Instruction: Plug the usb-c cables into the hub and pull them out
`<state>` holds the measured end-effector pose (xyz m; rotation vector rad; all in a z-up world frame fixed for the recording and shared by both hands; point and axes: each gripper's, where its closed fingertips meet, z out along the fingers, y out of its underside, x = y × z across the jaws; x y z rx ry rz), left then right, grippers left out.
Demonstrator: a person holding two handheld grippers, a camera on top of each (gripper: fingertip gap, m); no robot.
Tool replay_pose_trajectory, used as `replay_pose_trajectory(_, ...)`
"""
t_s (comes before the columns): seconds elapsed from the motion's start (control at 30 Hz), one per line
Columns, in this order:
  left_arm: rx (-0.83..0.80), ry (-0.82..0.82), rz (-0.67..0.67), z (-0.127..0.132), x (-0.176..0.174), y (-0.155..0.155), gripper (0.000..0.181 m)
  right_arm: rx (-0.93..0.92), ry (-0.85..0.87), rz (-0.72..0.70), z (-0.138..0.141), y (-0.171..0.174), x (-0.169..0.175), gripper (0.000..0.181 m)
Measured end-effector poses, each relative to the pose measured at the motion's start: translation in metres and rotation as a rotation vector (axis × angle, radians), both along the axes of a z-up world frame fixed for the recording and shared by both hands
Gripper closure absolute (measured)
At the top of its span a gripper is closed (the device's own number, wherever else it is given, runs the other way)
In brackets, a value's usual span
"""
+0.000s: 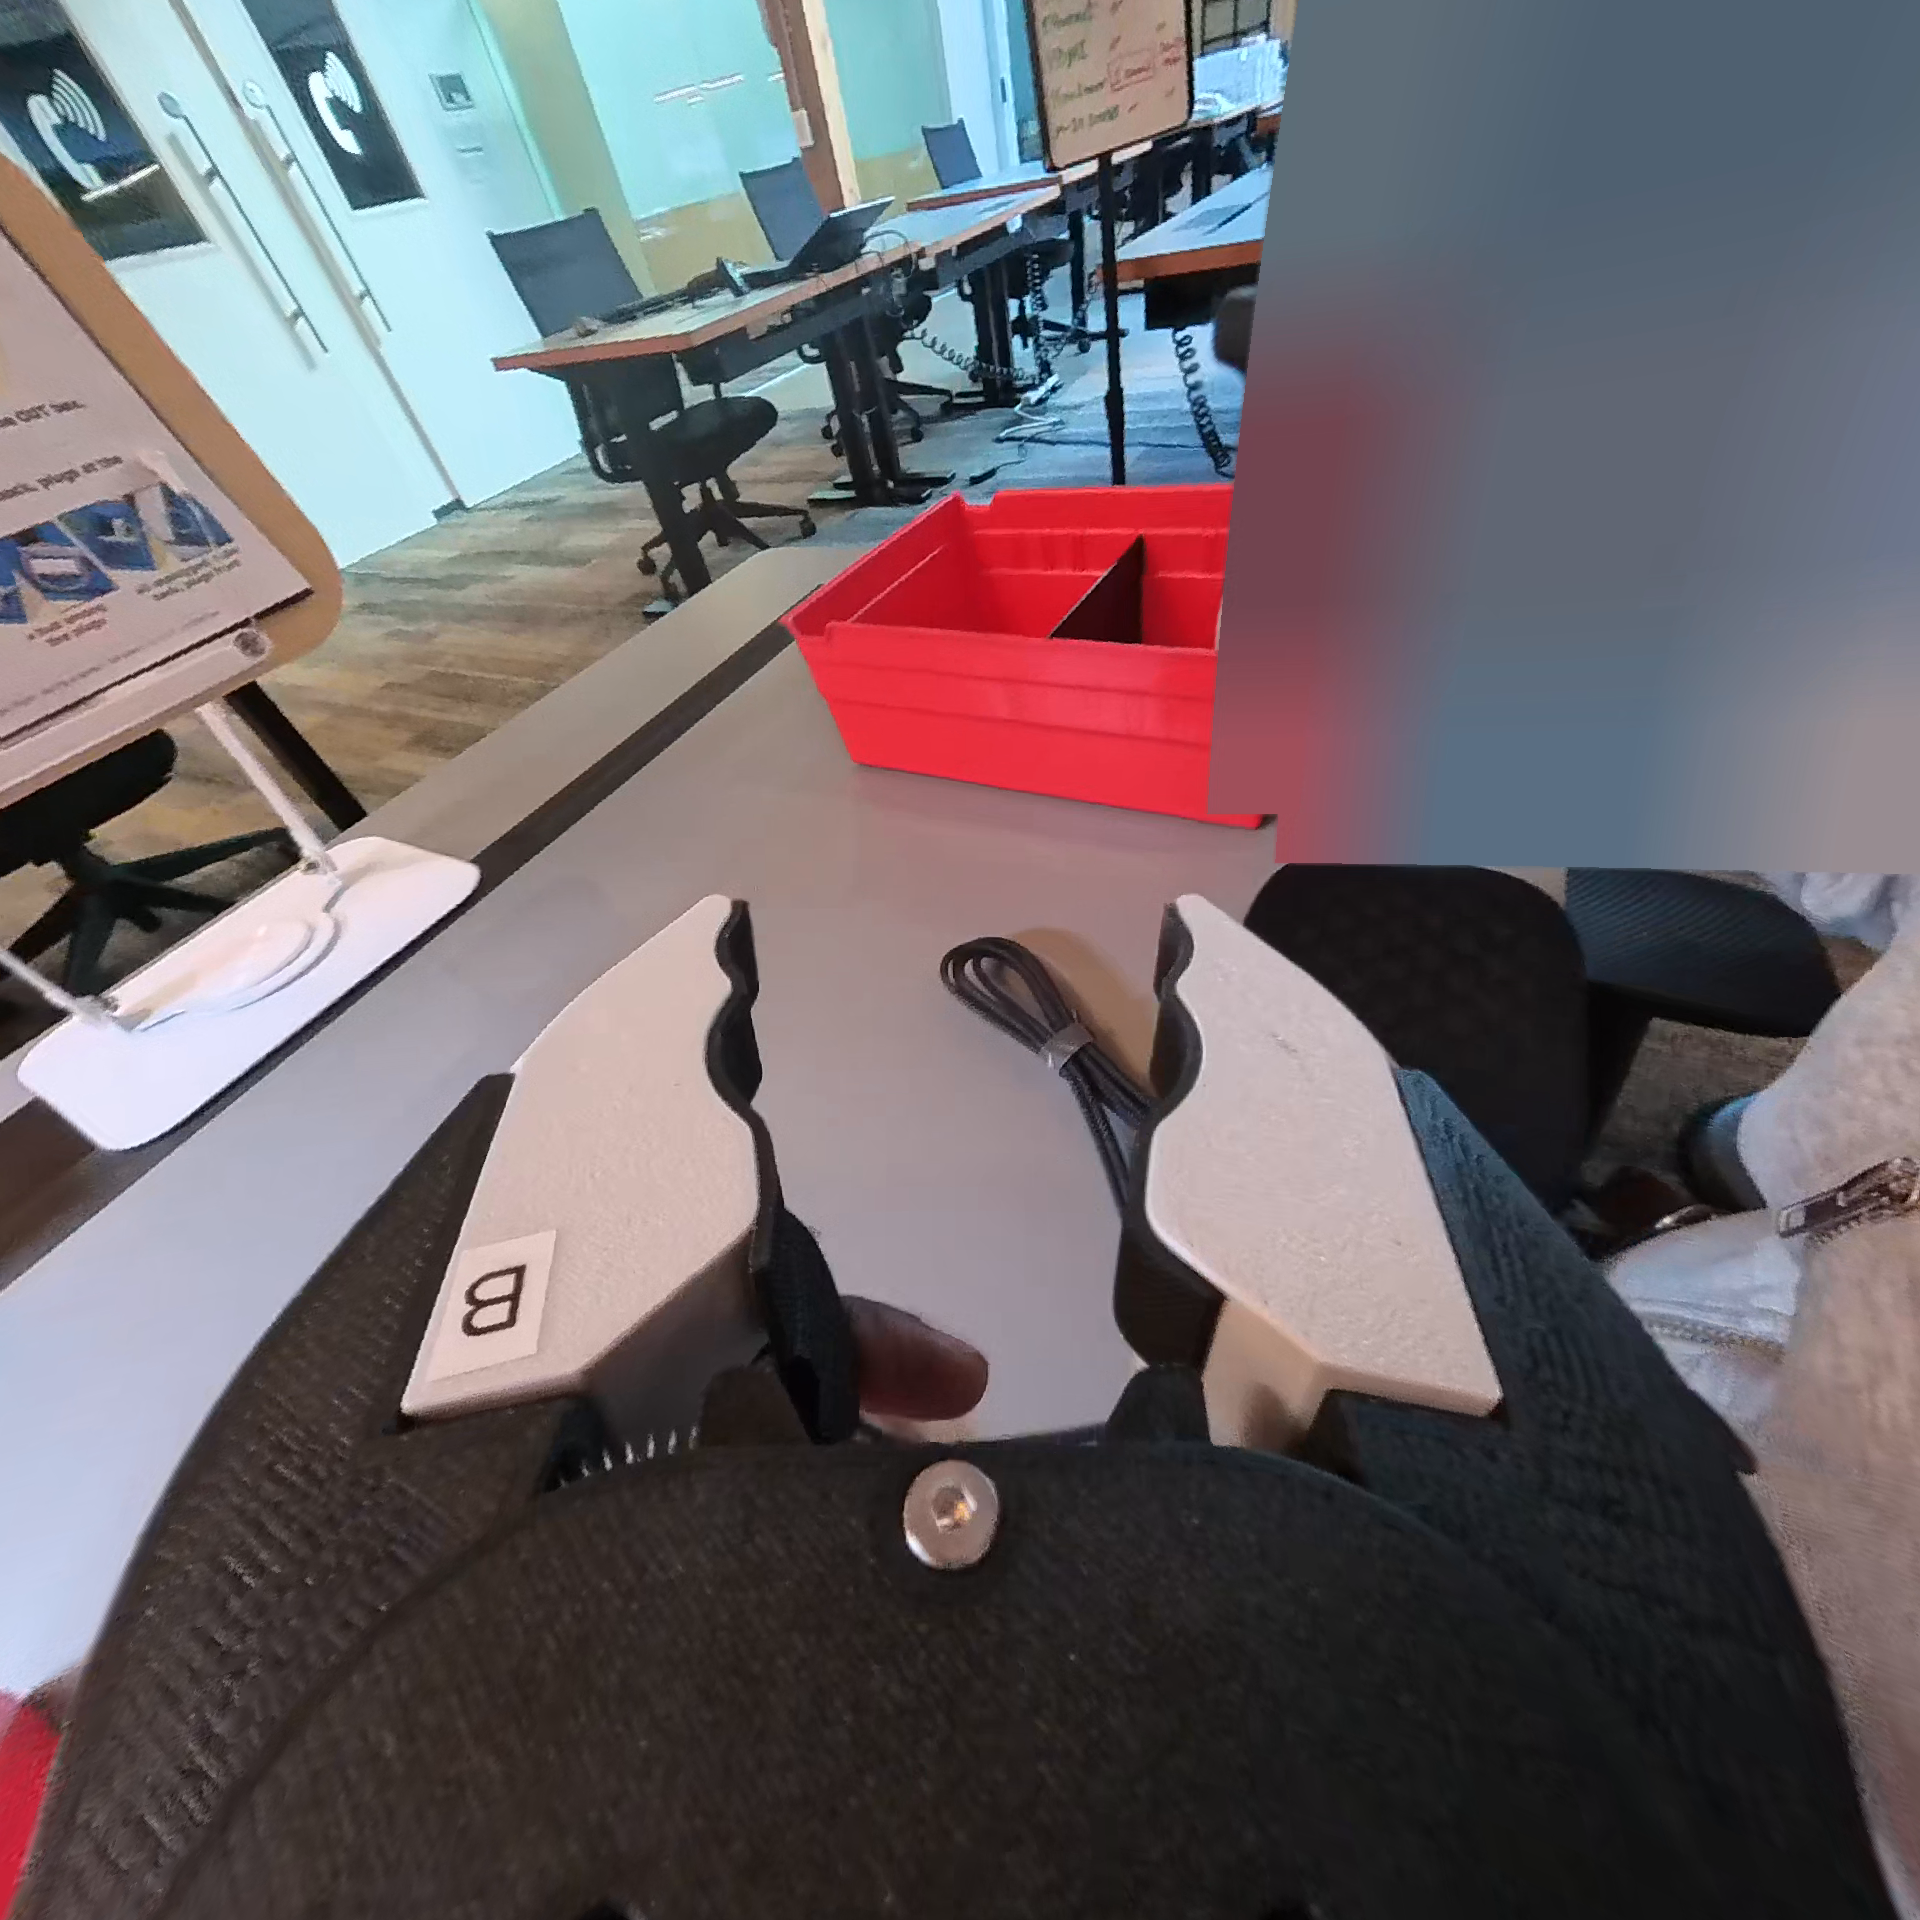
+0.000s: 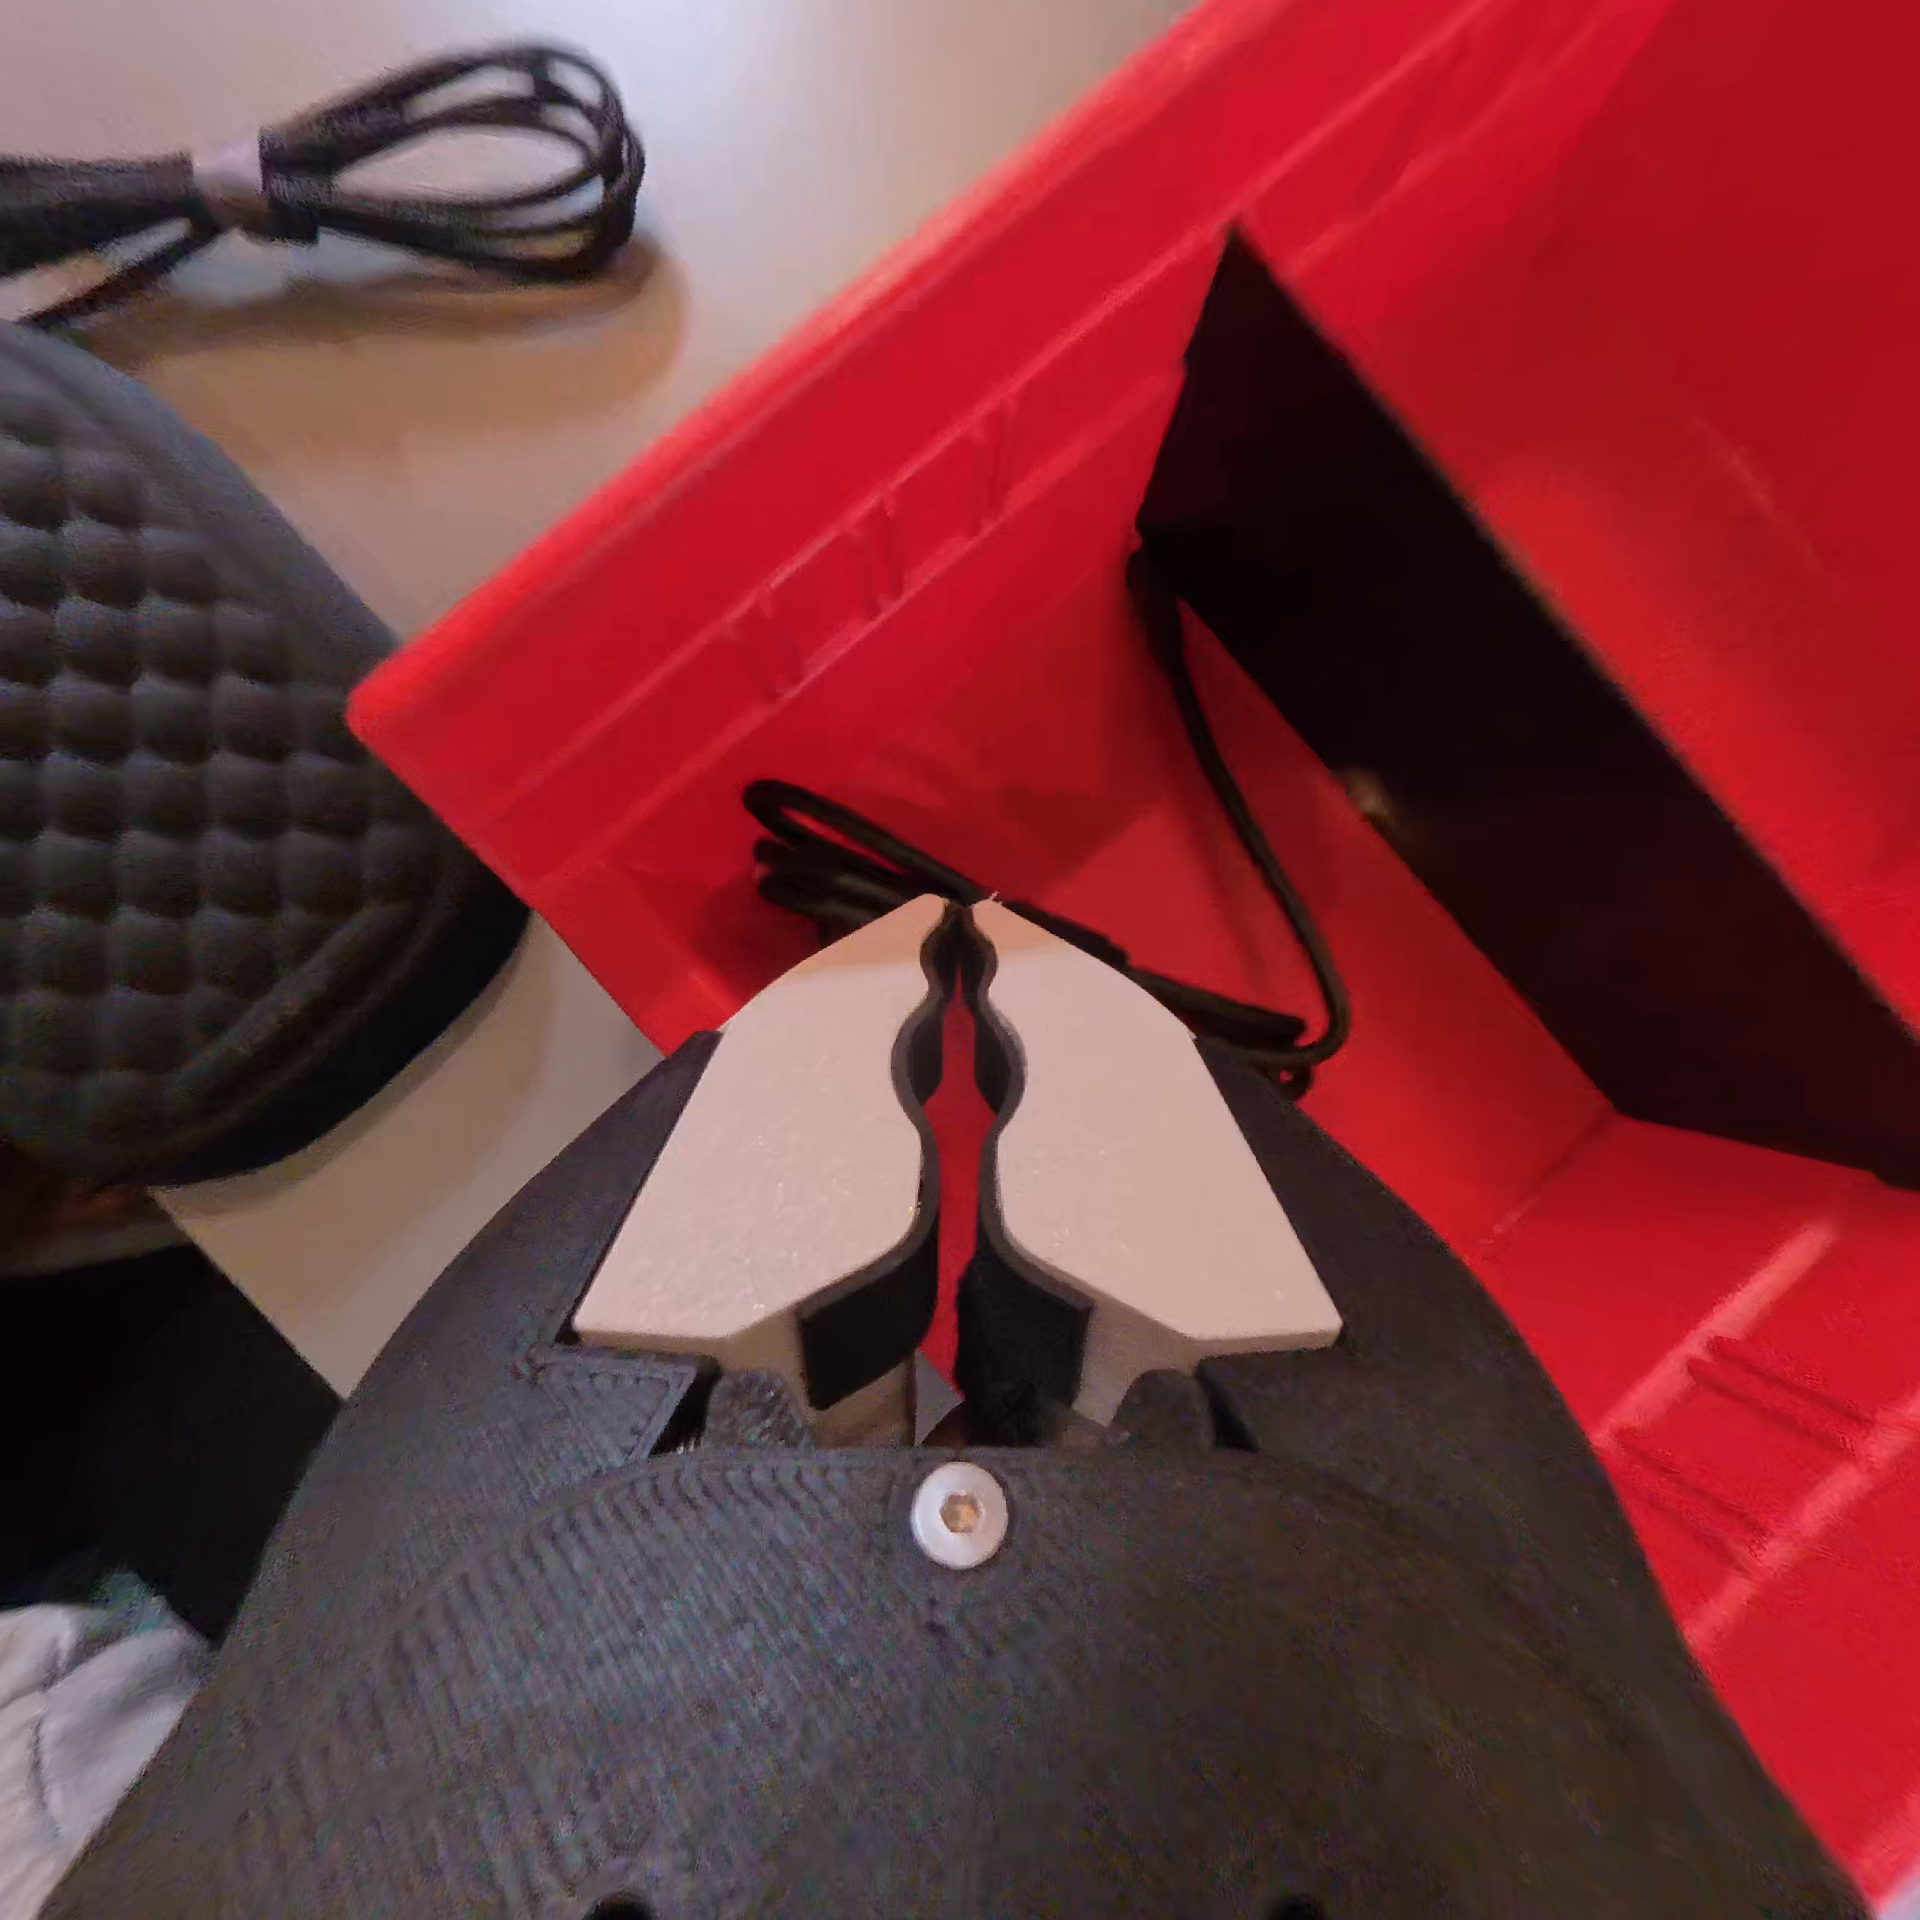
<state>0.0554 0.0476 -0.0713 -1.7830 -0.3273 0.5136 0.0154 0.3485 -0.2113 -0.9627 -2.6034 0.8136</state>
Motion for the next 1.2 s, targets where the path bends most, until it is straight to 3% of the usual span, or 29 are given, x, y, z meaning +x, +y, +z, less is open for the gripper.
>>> replay_pose_trajectory(0.07,0.007,-0.009,0.014,-0.002,-0.001,-0.007,0.107,-0.04,0.095,-0.029,0.023,-0.003,-0.005,0.181)
replay_pose_trajectory(0.2,0.018,-0.067,0.035,-0.011,-0.003,-0.023,0.107,-0.235,0.342,-0.015,0.092,-0.031,-0.001,0.13)
replay_pose_trajectory(0.37,0.014,-0.164,0.042,-0.028,-0.003,-0.033,0.107,-0.651,0.639,0.187,0.185,-0.102,0.033,0.076)
replay_pose_trajectory(0.43,-0.008,-0.172,0.041,-0.036,-0.002,-0.035,0.107,-0.726,0.647,0.234,0.196,-0.125,0.04,0.055)
replay_pose_trajectory(0.5,-0.015,-0.172,0.068,-0.042,-0.007,-0.041,0.107,-0.715,0.629,0.228,0.195,-0.142,0.036,0.05)
replay_pose_trajectory(0.6,0.022,-0.207,0.116,-0.05,-0.018,-0.048,0.106,-0.699,0.635,0.235,0.194,-0.167,0.032,0.059)
replay_pose_trajectory(0.8,0.02,-0.304,0.066,-0.068,-0.015,-0.04,0.101,-0.829,0.513,0.417,0.193,-0.224,0.046,0.064)
replay_pose_trajectory(1.03,-0.091,-0.268,0.166,-0.085,-0.023,-0.045,0.1,-0.689,0.417,0.452,0.153,-0.255,0.046,0.074)
replay_pose_trajectory(1.07,-0.112,-0.266,0.16,-0.085,-0.02,-0.044,0.108,-0.66,0.395,0.457,0.147,-0.257,0.048,0.091)
replay_pose_trajectory(1.1,-0.106,-0.245,0.133,-0.079,-0.015,-0.041,0.145,-0.638,0.4,0.481,0.144,-0.26,0.053,0.144)
replay_pose_trajectory(1.13,-0.066,-0.195,0.069,-0.067,-0.005,-0.033,0.181,-0.623,0.436,0.523,0.145,-0.262,0.06,0.181)
replay_pose_trajectory(1.2,-0.015,-0.142,0.01,-0.046,0.009,-0.023,0.181,-0.594,0.489,0.573,0.147,-0.267,0.074,0.181)
